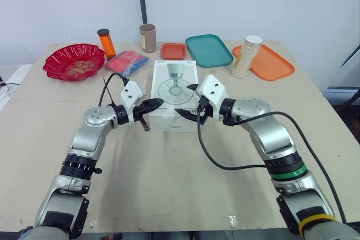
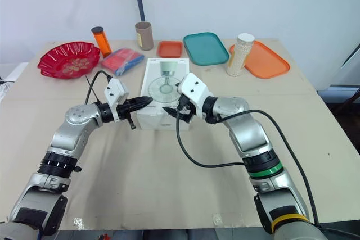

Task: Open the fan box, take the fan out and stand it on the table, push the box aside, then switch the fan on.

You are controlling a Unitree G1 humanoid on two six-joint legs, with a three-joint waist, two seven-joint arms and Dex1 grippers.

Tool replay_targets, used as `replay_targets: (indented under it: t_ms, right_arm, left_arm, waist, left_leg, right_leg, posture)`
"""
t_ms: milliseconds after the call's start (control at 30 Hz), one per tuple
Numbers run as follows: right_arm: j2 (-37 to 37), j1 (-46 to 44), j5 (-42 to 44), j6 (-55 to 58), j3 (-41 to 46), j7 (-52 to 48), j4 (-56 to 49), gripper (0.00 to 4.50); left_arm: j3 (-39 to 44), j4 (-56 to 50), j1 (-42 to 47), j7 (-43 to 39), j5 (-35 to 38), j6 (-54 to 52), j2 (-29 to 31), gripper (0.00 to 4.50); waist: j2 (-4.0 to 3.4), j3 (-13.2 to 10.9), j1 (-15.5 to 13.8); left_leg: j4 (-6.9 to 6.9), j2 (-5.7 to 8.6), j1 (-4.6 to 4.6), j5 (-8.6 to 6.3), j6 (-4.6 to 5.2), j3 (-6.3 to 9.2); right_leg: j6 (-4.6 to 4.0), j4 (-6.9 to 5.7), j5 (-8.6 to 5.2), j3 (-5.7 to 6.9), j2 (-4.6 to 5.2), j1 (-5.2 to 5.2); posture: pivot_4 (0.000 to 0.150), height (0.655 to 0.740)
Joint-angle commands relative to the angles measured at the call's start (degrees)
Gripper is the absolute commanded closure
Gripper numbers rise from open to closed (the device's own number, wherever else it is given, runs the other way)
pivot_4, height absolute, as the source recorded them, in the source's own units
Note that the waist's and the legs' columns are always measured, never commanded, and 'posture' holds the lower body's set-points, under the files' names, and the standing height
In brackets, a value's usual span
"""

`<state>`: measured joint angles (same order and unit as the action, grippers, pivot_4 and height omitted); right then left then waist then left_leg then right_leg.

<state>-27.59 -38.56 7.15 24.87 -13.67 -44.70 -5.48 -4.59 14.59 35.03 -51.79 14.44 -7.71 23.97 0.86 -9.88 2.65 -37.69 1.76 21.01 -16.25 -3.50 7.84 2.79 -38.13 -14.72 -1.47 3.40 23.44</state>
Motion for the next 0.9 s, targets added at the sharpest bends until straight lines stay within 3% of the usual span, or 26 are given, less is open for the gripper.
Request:
replay_targets:
  t_ms: [33, 367, 900]
  right_arm:
    - [-0.93, 0.03, 0.50, 0.24, -0.01, -1.87, -3.89, 0.00]
    - [-0.83, -1.05, -3.07, 2.08, -3.25, -2.11, -3.53, 0.00]
    - [0.90, -3.39, -3.80, 5.42, -1.08, 0.07, -0.11, 0.00]
  left_arm:
    - [0.61, 0.48, 0.86, -0.62, -0.68, -0.15, 1.34, 4.42]
    - [0.26, 0.77, 1.17, -0.69, -1.52, 0.18, 1.14, 4.42]
    - [-0.04, -0.17, 0.24, -0.26, -1.49, 0.01, 0.57, 4.42]
  waist:
    - [0.00, 0.00, 0.03]
    - [0.00, 0.00, 0.03]
    - [0.00, 0.00, 0.03]
  left_leg:
    - [0.00, 0.00, 0.00, 0.00, 0.00, 0.00]
    - [0.00, 0.00, 0.00, 0.01, -0.01, 0.00]
    - [0.00, 0.01, 0.00, 0.02, -0.04, 0.02]
  right_leg:
    - [0.00, 0.00, 0.00, 0.00, 0.00, 0.00]
    - [0.00, -0.01, 0.00, 0.00, 0.00, 0.01]
    - [0.00, -0.01, 0.00, 0.01, 0.01, 0.00]
  posture:
    - [0.150, 0.7400]
    - [0.150, 0.7400]
    - [0.150, 0.7400]
